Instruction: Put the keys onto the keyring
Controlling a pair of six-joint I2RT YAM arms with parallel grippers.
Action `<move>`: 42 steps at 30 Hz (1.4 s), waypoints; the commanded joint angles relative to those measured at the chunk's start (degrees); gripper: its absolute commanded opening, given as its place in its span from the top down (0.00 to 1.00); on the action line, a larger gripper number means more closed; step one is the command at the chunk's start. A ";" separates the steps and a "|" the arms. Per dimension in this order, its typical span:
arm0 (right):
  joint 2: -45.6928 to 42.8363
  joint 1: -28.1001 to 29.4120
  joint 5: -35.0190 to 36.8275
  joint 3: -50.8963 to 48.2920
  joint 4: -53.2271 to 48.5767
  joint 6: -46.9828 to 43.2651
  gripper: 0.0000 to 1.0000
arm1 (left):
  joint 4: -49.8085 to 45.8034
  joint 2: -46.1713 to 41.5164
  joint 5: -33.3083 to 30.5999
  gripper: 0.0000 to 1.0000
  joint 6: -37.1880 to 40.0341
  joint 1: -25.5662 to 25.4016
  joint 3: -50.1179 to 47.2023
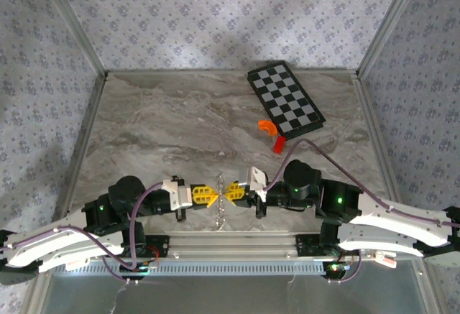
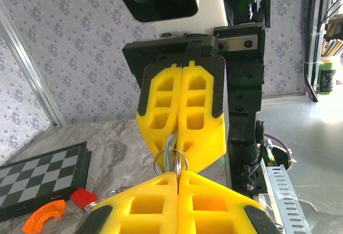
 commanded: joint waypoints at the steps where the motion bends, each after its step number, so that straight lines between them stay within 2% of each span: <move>1: -1.18 0.33 0.94 2.52 -0.67 -1.17 1.00 | -1.34 0.64 -2.13 1.00 1.08 0.18 3.07; 18: -1.65 0.23 3.78 4.95 -4.87 -3.28 1.00 | -6.06 1.79 -5.51 1.00 1.63 0.15 4.25; 27: 0.39 0.23 10.59 10.31 -14.11 -5.15 1.00 | -6.85 1.49 -7.07 1.00 1.45 0.11 3.09; 34: 6.27 0.60 16.03 16.43 -22.84 -6.39 1.00 | -5.72 1.30 -8.86 1.00 1.43 0.18 0.32; 42: 9.28 0.86 19.61 18.61 -26.64 -5.40 1.00 | -4.14 1.75 -9.00 1.00 0.15 0.13 -1.95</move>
